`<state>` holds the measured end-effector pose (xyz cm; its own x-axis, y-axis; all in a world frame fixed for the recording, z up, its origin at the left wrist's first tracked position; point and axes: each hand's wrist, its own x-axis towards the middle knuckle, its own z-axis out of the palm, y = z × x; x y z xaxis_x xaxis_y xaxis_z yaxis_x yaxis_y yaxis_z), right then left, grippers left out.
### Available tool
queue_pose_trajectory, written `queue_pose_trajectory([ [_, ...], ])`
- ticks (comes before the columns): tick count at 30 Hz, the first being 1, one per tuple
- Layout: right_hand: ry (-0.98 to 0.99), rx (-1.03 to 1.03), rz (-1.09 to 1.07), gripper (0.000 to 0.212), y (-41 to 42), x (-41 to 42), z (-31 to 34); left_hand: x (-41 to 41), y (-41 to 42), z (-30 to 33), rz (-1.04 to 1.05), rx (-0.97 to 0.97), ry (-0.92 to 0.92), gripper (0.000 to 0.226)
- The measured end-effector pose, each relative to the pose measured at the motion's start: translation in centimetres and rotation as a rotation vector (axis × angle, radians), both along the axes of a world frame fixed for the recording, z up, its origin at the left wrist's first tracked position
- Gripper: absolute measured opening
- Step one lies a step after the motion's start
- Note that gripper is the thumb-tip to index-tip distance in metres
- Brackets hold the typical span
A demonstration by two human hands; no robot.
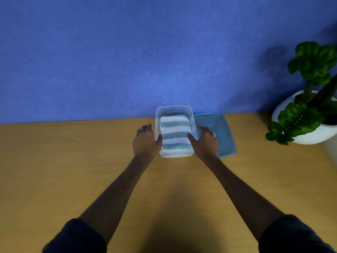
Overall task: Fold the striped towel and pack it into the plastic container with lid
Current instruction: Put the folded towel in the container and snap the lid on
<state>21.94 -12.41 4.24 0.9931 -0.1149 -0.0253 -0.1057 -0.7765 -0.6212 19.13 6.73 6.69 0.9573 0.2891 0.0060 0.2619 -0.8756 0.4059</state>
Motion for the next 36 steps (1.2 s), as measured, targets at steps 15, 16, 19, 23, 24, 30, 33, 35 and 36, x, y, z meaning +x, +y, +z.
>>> queue_pose_trajectory([
  [15, 0.106, 0.343, 0.066, 0.036, -4.0, 0.5, -1.4, -0.9, 0.4, -2.7, 0.012, -0.573, 0.072, 0.037],
  [16, 0.085, 0.357, 0.087, 0.031, -3.8, 0.3, -1.3, -1.0, 0.3, -2.7, 0.002, -0.578, 0.060, 0.035],
  [19, 0.054, 0.386, 0.121, 0.027, -3.4, -0.6, -0.9, -1.9, 0.3, -2.6, -0.023, -0.563, 0.032, 0.032],
  [23, 0.023, 0.368, 0.134, 0.027, -3.2, -3.0, -0.7, -4.1, 0.3, -2.2, -0.039, -0.595, -0.006, 0.032],
  [24, 0.011, 0.357, 0.136, 0.026, -3.3, -3.8, -0.5, -5.0, 0.2, -1.8, -0.042, -0.595, -0.016, 0.032],
  [30, -0.028, 0.260, 0.146, 0.023, -3.9, -8.5, 0.5, -9.9, -0.2, -1.1, -0.059, -0.589, -0.034, 0.031],
  [33, -0.010, 0.193, 0.156, 0.026, -4.2, -11.3, 1.1, -12.7, -0.6, -1.1, -0.055, -0.610, -0.043, 0.031],
  [35, 0.002, 0.156, 0.170, 0.031, -4.4, -13.0, 1.2, -14.7, -0.9, -1.4, -0.044, -0.609, -0.062, 0.029],
  [36, 0.008, 0.147, 0.178, 0.034, -4.5, -13.9, 1.2, -15.7, -1.1, -1.5, -0.039, -0.614, -0.071, 0.029],
])
